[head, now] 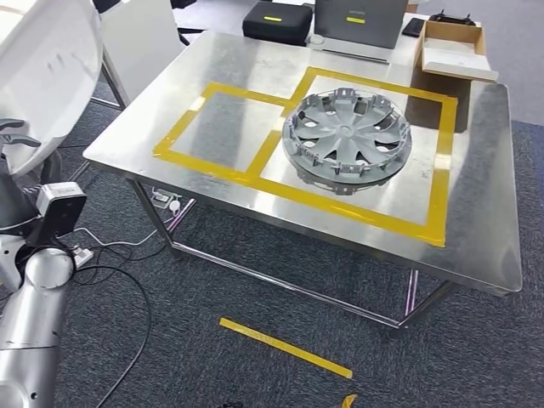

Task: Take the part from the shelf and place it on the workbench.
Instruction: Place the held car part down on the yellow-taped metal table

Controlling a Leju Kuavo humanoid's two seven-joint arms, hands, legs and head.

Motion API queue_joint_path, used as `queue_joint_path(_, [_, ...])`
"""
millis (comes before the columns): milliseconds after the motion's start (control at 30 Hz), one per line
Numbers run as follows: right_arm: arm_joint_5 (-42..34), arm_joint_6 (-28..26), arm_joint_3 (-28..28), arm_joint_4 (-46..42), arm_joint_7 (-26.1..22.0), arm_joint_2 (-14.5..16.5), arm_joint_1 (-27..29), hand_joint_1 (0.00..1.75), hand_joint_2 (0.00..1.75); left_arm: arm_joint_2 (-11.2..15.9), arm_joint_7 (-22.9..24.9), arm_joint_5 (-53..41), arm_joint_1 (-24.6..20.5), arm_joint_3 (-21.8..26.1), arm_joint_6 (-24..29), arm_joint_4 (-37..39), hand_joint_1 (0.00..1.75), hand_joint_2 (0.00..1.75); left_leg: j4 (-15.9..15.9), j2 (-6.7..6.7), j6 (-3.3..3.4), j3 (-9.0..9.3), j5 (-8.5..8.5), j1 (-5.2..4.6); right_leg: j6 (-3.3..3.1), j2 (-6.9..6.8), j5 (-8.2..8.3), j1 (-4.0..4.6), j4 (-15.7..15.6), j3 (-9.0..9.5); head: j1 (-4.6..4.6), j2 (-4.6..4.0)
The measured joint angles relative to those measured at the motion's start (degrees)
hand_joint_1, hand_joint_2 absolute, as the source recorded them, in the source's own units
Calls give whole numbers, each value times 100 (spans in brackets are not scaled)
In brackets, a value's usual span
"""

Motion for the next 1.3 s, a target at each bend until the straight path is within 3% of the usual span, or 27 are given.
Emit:
queue_joint_path(33, [1, 1, -3, 0, -1, 0, 4, 0, 175, 13, 2, 20, 1, -7, 0, 7, 175, 175, -108, 3, -9, 49, 121, 11, 15, 2, -24, -6, 0, 28, 1, 0])
queue_joint_path(100, [2, 1, -9, 0, -5, 0, 10, 0, 175, 44, 3, 62, -3, -18, 0, 11, 175, 175, -823, 19, -12, 414, 490, 24, 70, 6, -80, -19, 1, 104, -1, 0])
queue_joint_path(133, [2, 1, -12, 0, -8, -1, 9, 0, 175, 60, 3, 75, -8, -22, 0, 12, 175, 175, -1189, 27, 4, 601, 585, 17, 109, 8, -116, -15, 8, 115, -4, 0])
queue_joint_path(200, [2, 1, -16, 0, -14, -2, 1, 0, 175, 81, 2, 84, -10, -30, 0, 14, 175, 175, -1560, 30, 82, 797, 575, -3, 193, 4, -160, 0, 3, 147, -5, 0])
queue_joint_path(300, [4, 1, -20, 0, -17, -2, -1, 0, 175, 98, 2, 88, -5, -35, 2, 15, 175, 175, -1608, 11, 242, 878, 501, -12, 301, -9, -184, -4, 51, 217, 0, 0])
queue_joint_path(367, [4, 2, -22, 1, -18, -1, -9, 0, 175, 110, 2, 95, -11, -38, 2, 15, 175, 175, -1621, 8, 316, 966, 471, -13, 336, -10, -347, -17, 420, 4, 16, 0])
queue_joint_path(467, [4, 3, -24, 2, -19, 0, -2, 0, 175, 121, 2, 110, -2, -50, 2, 15, 175, 175, -1621, 6, 371, 1047, 377, -55, 355, -9, -693, -18, 1494, -754, 31, 0])
queue_joint_path(500, [4, 2, -24, 2, -19, 0, 9, 0, 175, 121, 2, 118, 7, -54, 2, 15, 175, 175, -1620, 2, 377, 1088, 335, -73, 348, -9, -707, -15, 1645, -937, 32, 0])
queue_joint_path(533, [4, 1, -25, 2, -19, 0, 20, 0, 175, 122, 2, 127, 13, -56, 2, 15, 175, 175, -1620, -2, 380, 1150, 285, -90, 327, -8, -611, -11, 1577, -1012, 32, 0])
queue_joint_path(567, [4, 1, -25, 2, -19, 0, 28, 0, 175, 122, 2, 133, 15, -58, 2, 15, 175, 175, -1621, -5, 381, 1227, 229, -107, 291, -7, -406, -3, 1320, -988, 33, 0])
queue_joint_path(633, [4, 1, -25, 2, -19, -3, 41, 0, 175, 122, 2, 138, 16, -61, 2, 18, 175, 175, -1630, -6, 369, 1374, 104, -128, 189, -4, 122, 34, 616, -813, 24, -1])
queue_joint_path(667, [5, 1, -25, 2, -19, -6, 44, 0, 175, 121, 3, 138, 16, -63, 1, 21, 175, 175, -1633, -5, 359, 1424, 60, -132, 151, -2, 278, 54, 400, -754, 15, -2])
queue_joint_path(700, [5, 1, -25, 2, -19, -9, 46, 0, 175, 120, 3, 138, 17, -64, 1, 23, 175, 175, -1636, -5, 349, 1451, 32, -134, 127, -1, 349, 69, 304, -732, 6, -2])
queue_joint_path(733, [6, 1, -25, 2, -19, -11, 46, 0, 175, 119, 4, 138, 17, -65, 0, 26, 175, 175, -1634, -4, 340, 1472, 21, -136, 126, 0, 317, 78, 323, -740, -2, -2])
queue_joint_path(833, [6, 1, -25, 2, -19, -9, 43, 0, 175, 121, 4, 139, 15, -65, 2, 26, 175, 175, -1638, -10, 326, 1469, 9, -130, 122, 0, 279, 87, 297, -721, 4, -1])
queue_joint_path(900, [6, -3, -26, 0, -19, -10, 37, 0, 175, 127, 2, 140, 15, -66, 2, 25, 175, 175, -1624, -17, 275, 1498, 4, -111, 86, 4, 262, 107, 221, -609, 10, 0])
queue_joint_path(967, [6, -8, -27, -5, -19, -13, 24, 0, 175, 138, -3, 143, 18, -71, 2, 24, 175, 175, -1031, -15, 170, 1250, -49, -79, 4, 4, 216, 92, 90, -324, -8, -1])
queue_joint_path(1033, [6, -12, -27, -8, -19, -13, 18, 0, 175, 145, -4, 145, 39, -79, 2, 24, 175, 175, -255, -8, 80, 758, -320, -43, -44, 8, 95, 58, 11, -66, -25, -2])
queue_joint_path(1100, [6, -13, -27, -7, -19, -12, 26, 0, 175, 146, -4, 163, 72, -85, 2, 25, 175, 175, -181, -7, 39, 490, -520, -18, -28, 20, -20, 40, 14, 85, -25, -2])
queue_joint_path(1133, [6, -12, -27, -7, -18, -11, 30, 0, 175, 148, -1, 191, 80, -88, 2, 26, 175, 175, -377, -5, 27, 462, -411, -8, -10, 27, -80, 28, 16, 173, -27, -2])
queue_joint_path(1233, [8, -13, -27, -7, -17, -11, 21, 0, 175, 174, 46, 326, 85, -138, -17, 51, 175, 175, -1258, 16, 30, 502, 499, 6, 85, 52, -285, 16, 51, 373, -37, -2])
queue_joint_path(1267, [9, -13, -27, -7, -17, -11, 14, 0, 175, 191, 75, 362, 86, -169, -33, 67, 175, 175, -1398, 20, 59, 505, 701, -1, 128, 59, -348, 18, 58, 373, -37, -2])
queue_joint_path(1300, [10, -14, -27, -7, -16, -11, 10, 0, 175, 206, 98, 382, 85, -201, -50, 84, 175, 175, -1438, 20, 96, 498, 767, -13, 170, 63, -396, 21, 58, 373, -40, -2])
